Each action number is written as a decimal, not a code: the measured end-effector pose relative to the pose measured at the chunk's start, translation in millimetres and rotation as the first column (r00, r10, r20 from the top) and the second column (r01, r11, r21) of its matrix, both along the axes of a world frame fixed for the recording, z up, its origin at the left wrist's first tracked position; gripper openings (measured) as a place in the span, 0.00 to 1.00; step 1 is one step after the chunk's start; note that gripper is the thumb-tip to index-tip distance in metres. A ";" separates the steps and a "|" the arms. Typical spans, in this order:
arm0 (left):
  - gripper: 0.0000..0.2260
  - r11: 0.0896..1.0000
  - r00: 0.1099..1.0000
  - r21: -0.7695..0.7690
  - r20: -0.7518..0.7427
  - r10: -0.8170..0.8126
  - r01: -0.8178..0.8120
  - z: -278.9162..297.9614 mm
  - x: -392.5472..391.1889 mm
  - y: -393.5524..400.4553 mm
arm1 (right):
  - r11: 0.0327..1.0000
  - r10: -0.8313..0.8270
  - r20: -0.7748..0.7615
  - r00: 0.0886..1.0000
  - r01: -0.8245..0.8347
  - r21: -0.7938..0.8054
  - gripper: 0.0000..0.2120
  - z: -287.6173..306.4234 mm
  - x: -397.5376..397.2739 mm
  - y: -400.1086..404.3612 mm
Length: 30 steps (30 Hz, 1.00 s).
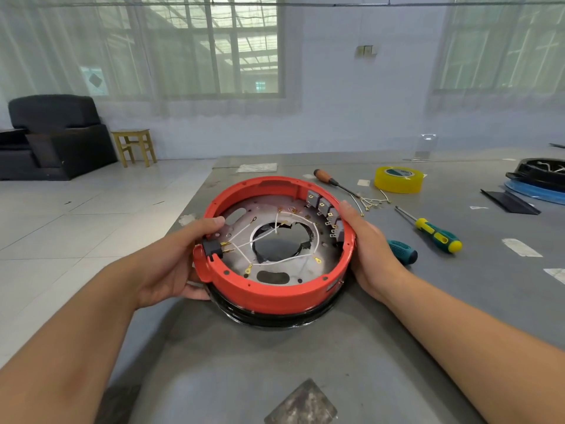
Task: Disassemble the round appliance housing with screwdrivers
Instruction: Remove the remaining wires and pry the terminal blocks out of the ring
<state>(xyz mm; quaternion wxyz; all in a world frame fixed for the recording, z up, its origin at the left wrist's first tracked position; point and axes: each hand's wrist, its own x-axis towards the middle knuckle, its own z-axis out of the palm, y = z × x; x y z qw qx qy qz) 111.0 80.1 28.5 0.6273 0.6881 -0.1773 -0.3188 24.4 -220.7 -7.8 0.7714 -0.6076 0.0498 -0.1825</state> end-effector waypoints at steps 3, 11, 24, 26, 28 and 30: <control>0.33 0.996 1.000 0.084 0.013 0.005 -0.006 -2.0 3.0 6.1 | 1.000 0.012 0.013 1.000 -0.012 -0.027 0.21 -3.1 1.8 -1.6; 0.28 0.989 0.988 -0.061 -0.086 0.126 -0.132 -20.3 9.3 3.4 | 0.999 -0.041 -0.021 0.999 0.041 -0.012 0.26 2.9 0.7 5.8; 0.16 0.829 0.900 -0.362 -0.267 0.345 -0.425 -30.6 -12.1 -60.4 | 0.986 0.126 -0.035 0.991 -0.121 0.119 0.21 -4.2 -3.1 43.5; 0.19 0.810 0.892 -0.393 -0.305 0.333 -0.436 -30.5 -18.4 -68.4 | 0.989 0.101 -0.019 0.995 -0.099 0.108 0.23 -5.4 -3.5 45.4; 0.24 0.802 0.891 -0.411 -0.329 0.313 -0.434 -31.1 -24.5 -75.1 | 0.991 0.099 -0.014 0.995 -0.097 0.092 0.22 -5.6 -4.2 44.8; 0.26 0.803 0.895 -0.428 -0.350 0.277 -0.416 -31.4 -28.5 -78.1 | 0.992 0.098 -0.002 0.995 -0.098 0.083 0.21 -7.2 -5.0 43.0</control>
